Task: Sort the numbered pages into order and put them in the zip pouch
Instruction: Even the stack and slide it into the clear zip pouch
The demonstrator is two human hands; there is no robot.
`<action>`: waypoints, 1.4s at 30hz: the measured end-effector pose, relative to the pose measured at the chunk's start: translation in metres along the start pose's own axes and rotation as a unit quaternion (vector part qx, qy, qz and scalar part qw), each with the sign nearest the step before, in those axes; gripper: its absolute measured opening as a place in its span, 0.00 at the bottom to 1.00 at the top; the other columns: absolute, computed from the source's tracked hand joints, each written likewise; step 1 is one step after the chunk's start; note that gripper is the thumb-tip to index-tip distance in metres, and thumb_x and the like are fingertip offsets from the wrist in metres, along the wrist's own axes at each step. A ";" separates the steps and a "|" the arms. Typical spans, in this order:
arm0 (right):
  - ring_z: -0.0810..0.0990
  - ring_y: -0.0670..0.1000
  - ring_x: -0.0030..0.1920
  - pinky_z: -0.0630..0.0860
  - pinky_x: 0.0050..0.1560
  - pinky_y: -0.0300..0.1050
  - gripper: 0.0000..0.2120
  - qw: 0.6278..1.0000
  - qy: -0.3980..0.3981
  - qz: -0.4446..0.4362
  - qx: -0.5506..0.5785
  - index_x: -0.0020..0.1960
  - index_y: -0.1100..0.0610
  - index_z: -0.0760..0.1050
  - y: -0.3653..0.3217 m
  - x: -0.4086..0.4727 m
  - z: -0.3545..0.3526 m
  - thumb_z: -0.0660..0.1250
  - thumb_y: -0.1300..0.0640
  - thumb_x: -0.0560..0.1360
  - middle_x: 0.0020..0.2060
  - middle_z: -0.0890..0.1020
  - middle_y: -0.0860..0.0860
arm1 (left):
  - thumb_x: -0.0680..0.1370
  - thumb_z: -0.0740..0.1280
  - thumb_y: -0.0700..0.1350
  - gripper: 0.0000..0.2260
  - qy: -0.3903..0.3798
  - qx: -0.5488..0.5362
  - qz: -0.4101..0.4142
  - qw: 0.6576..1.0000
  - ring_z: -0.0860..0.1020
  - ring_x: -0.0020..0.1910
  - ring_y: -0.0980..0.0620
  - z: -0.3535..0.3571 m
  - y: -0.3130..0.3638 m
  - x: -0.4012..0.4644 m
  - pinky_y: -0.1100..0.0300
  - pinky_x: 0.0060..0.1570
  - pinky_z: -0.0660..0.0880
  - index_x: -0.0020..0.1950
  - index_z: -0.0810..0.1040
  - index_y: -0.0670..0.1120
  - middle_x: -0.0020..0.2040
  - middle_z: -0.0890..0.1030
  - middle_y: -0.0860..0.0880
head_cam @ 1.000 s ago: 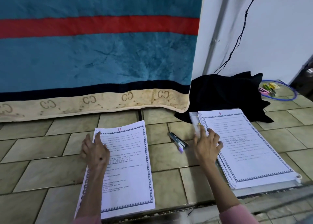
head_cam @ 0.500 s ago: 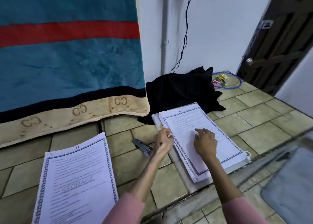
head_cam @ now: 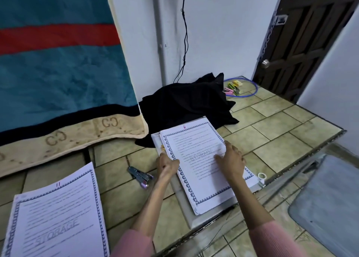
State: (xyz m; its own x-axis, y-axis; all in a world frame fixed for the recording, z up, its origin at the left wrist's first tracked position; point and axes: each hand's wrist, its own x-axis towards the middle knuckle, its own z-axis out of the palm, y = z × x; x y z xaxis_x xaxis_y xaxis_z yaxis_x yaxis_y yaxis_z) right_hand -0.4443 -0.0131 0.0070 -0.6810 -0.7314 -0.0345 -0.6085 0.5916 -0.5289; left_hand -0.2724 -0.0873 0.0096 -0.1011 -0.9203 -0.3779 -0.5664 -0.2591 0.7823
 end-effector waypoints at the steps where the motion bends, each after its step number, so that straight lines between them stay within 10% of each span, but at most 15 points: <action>1: 0.63 0.57 0.71 0.58 0.69 0.58 0.31 1.000 0.004 -0.002 0.001 0.74 0.54 0.58 0.000 -0.001 0.000 0.66 0.55 0.75 0.70 0.67 0.56 | 0.71 0.65 0.37 0.09 0.002 -0.011 -0.007 1.000 0.77 0.40 0.53 0.000 0.001 0.001 0.69 0.34 0.70 0.51 0.79 0.42 0.46 0.79 0.50; 6: 0.57 0.57 0.74 0.52 0.73 0.56 0.28 1.000 0.006 -0.023 -0.008 0.74 0.56 0.59 0.004 -0.007 0.007 0.63 0.56 0.77 0.73 0.64 0.56 | 0.74 0.64 0.35 0.08 0.018 -0.038 -0.020 0.999 0.73 0.46 0.51 0.000 -0.001 0.006 0.63 0.46 0.67 0.37 0.71 0.45 0.47 0.74 0.48; 10: 0.63 0.57 0.70 0.59 0.69 0.56 0.30 0.999 0.002 -0.028 0.017 0.72 0.54 0.61 0.002 -0.005 0.004 0.68 0.55 0.73 0.69 0.70 0.56 | 0.75 0.64 0.36 0.17 0.033 -0.032 -0.023 0.999 0.75 0.60 0.45 -0.003 -0.003 0.006 0.60 0.58 0.71 0.64 0.71 0.38 0.63 0.75 0.42; 19: 0.64 0.57 0.62 0.56 0.50 0.50 0.20 0.991 0.000 0.055 0.120 0.62 0.56 0.75 0.005 0.005 0.006 0.70 0.52 0.72 0.58 0.77 0.56 | 0.74 0.67 0.41 0.14 0.052 -0.077 -0.031 0.995 0.80 0.50 0.45 -0.005 -0.008 0.010 0.59 0.48 0.77 0.58 0.75 0.38 0.57 0.80 0.42; 30: 0.71 0.54 0.63 0.62 0.67 0.65 0.11 0.959 0.040 -0.066 0.273 0.55 0.49 0.75 0.020 -0.006 0.007 0.67 0.51 0.73 0.61 0.75 0.52 | 0.75 0.65 0.35 0.11 0.105 -0.219 0.045 0.969 0.76 0.53 0.45 -0.003 0.000 -0.009 0.53 0.55 0.74 0.56 0.69 0.40 0.58 0.77 0.40; 36: 0.77 0.37 0.40 0.74 0.43 0.29 0.18 0.906 0.052 -0.083 0.413 0.55 0.48 0.73 0.019 -0.006 -0.010 0.68 0.67 0.73 0.41 0.78 0.52 | 0.73 0.70 0.37 0.14 0.128 -0.211 0.109 0.963 0.71 0.56 0.50 -0.004 -0.005 -0.015 0.57 0.54 0.70 0.55 0.70 0.45 0.57 0.72 0.47; 42: 0.82 0.46 0.46 0.78 0.44 0.33 0.11 0.861 -0.020 -0.033 0.507 0.54 0.58 0.80 0.027 0.001 -0.013 0.66 0.66 0.74 0.45 0.85 0.46 | 0.69 0.75 0.44 0.35 0.071 -0.257 0.097 0.959 0.73 0.59 0.52 -0.009 -0.006 -0.022 0.56 0.59 0.71 0.70 0.61 0.43 0.59 0.74 0.51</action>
State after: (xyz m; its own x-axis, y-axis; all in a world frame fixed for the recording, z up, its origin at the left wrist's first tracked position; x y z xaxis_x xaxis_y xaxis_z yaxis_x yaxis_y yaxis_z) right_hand -0.4667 0.0059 0.0036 -0.6322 -0.7748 0.0060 0.0361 -0.0372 -0.9987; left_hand -0.2594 -0.0679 0.0182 -0.0298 -0.9869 -0.1583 -0.0663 -0.1560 0.9855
